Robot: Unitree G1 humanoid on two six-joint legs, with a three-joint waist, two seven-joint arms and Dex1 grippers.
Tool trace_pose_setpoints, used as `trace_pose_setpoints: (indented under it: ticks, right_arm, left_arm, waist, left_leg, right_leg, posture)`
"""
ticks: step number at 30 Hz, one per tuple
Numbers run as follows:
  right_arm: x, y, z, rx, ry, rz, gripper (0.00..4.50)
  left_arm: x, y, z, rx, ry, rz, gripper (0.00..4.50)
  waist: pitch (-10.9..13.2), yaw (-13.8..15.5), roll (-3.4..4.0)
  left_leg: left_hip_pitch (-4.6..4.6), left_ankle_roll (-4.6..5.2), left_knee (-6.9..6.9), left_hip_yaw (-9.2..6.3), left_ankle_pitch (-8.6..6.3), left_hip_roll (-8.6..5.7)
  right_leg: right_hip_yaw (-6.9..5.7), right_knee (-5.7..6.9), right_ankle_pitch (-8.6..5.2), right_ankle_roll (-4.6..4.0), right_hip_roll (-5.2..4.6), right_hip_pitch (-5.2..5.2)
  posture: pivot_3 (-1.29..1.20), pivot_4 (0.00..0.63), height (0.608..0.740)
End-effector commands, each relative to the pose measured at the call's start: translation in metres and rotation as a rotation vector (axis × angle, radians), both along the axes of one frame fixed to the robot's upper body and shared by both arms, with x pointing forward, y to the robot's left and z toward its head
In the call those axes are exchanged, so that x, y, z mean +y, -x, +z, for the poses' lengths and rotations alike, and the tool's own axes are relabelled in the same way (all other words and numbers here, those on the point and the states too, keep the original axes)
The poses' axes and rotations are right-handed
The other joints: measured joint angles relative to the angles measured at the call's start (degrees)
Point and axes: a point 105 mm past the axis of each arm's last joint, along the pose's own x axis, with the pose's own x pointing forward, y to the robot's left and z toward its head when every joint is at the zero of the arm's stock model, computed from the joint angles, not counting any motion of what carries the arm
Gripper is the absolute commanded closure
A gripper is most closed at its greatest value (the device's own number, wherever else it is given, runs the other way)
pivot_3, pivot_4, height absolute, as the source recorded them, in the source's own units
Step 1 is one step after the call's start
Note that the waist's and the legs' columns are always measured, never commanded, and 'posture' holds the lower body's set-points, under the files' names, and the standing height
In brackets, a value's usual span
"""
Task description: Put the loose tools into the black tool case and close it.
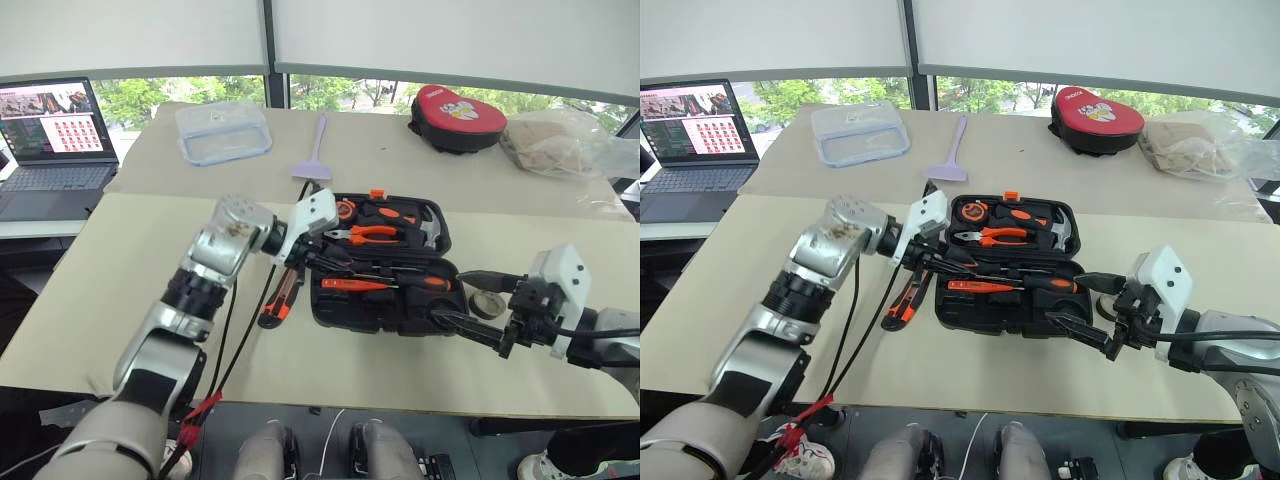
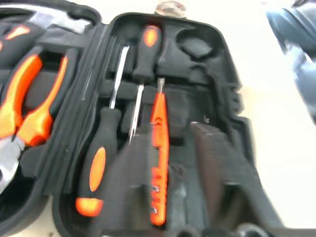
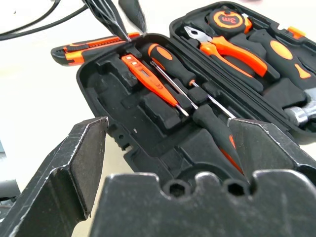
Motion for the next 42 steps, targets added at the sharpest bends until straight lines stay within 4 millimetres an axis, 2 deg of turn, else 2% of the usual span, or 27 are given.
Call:
trace_pose_setpoints:
  ticks: [1,7,14,18,19,23,27,29,34,37,40,42]
  right_arm:
    - [0.000,0.000,0.009,-0.025,0.005,0.012,0.00]
    - [-0.002,-0.001,0.009,-0.025,0.018,0.006,0.00]
    - [-0.001,-0.001,0.009,-0.024,0.010,0.003,0.00]
    - [0.002,0.001,0.009,-0.023,-0.001,0.008,0.00]
    - [0.002,0.001,0.009,-0.023,-0.004,0.009,0.00]
    - [0.002,0.002,0.009,-0.021,-0.006,0.006,0.00]
    - [-0.003,0.001,0.008,-0.018,-0.003,-0.008,0.00]
    - [-0.004,0.001,0.008,-0.016,-0.004,-0.011,0.00]
    - [-0.004,-0.005,0.008,-0.017,-0.002,-0.004,0.00]
    - [-0.006,-0.007,0.009,-0.027,0.026,-0.012,0.00]
    - [-0.027,-0.001,0.010,-0.006,0.082,-0.057,0.00]
    - [-0.038,0.003,0.012,0.012,0.086,-0.083,0.00]
  left_arm:
    - [-0.008,-0.006,0.000,-0.074,0.042,0.036,4.48]
    - [-0.012,0.003,-0.022,-0.078,0.022,-0.005,4.48]
    - [0.006,-0.005,-0.063,-0.141,-0.190,0.000,4.48]
    - [0.012,-0.010,-0.066,-0.130,-0.191,0.035,4.48]
    - [0.011,-0.010,-0.061,-0.123,-0.161,0.034,4.48]
    - [0.004,0.000,-0.012,-0.058,0.077,0.002,4.48]
    - [0.017,0.014,0.026,-0.039,0.185,-0.032,4.48]
    - [0.022,0.019,0.036,-0.037,0.202,-0.033,4.48]
    - [0.022,0.018,0.033,-0.097,0.200,0.027,4.48]
    - [0.026,0.018,0.042,-0.104,0.231,0.057,4.48]
    - [0.050,0.033,0.068,-0.077,0.277,0.067,3.76]
    - [0.063,0.044,0.076,-0.078,0.266,0.060,2.96]
  waist:
    - [0.0,0.1,0.00]
    - [0.0,-0.1,0.00]
    - [0.0,0.0,0.01]
    - [-0.1,-0.2,0.04]
    - [-0.1,-0.2,0.05]
    - [-0.1,-0.3,0.05]
    - [-0.1,-0.3,0.05]
    - [-0.1,-0.3,0.05]
    - [-0.1,0.0,0.06]
    - [-0.1,-0.1,0.05]
    - [-0.1,-0.3,0.05]
    - [-0.1,-0.4,0.06]
  left_leg:
    - [-0.01,0.00,0.01,0.00,0.00,-0.01]
    - [0.01,0.00,-0.02,0.00,0.00,-0.01]
    - [0.14,0.00,-0.03,-0.02,0.00,-0.02]
    - [0.37,0.01,-0.07,-0.05,-0.01,0.00]
    - [0.39,0.01,-0.07,-0.07,-0.01,0.00]
    - [0.40,0.01,-0.10,-0.11,-0.02,0.02]
    - [0.00,-0.01,-0.04,-0.11,0.01,0.02]
    - [-0.01,-0.02,-0.01,-0.11,0.02,0.02]
    - [0.23,-0.02,-0.03,-0.12,0.01,-0.03]
    - [0.24,-0.01,-0.04,-0.13,0.01,-0.04]
    - [0.10,-0.03,-0.08,-0.13,0.02,-0.02]
    - [0.03,-0.05,-0.11,-0.13,0.03,0.01]
  right_leg:
    - [0.00,0.00,0.00,0.01,-0.01,0.00]
    - [-0.02,-0.01,0.01,0.01,0.00,0.01]
    - [-0.03,-0.04,0.01,0.01,-0.02,0.14]
    - [-0.03,-0.05,0.01,0.00,-0.05,0.37]
    - [-0.03,-0.05,0.01,0.00,-0.06,0.40]
    - [-0.04,-0.05,0.00,0.00,-0.06,0.41]
    - [-0.06,0.01,0.01,-0.01,-0.05,0.02]
    - [-0.08,0.02,0.01,0.00,-0.03,0.02]
    - [-0.08,-0.02,0.00,0.02,-0.06,0.28]
    - [-0.08,-0.03,0.00,0.03,-0.07,0.31]
    - [-0.06,-0.01,0.00,0.02,-0.05,0.12]
    - [-0.07,-0.02,0.00,0.02,-0.02,0.04]
  posture:
    - [0.00,0.150,0.731]
    - [0.00,0.150,0.731]
    - [0.00,0.150,0.731]
    - [0.00,0.150,0.731]
    - [0.00,0.150,0.731]
    - [0.00,0.150,0.731]
    - [0.00,0.150,0.731]
    - [0.00,0.150,0.731]
    - [0.00,0.150,0.731]
    - [0.00,0.150,0.731]
    - [0.00,0.150,0.731]
    - [0.00,0.150,0.731]
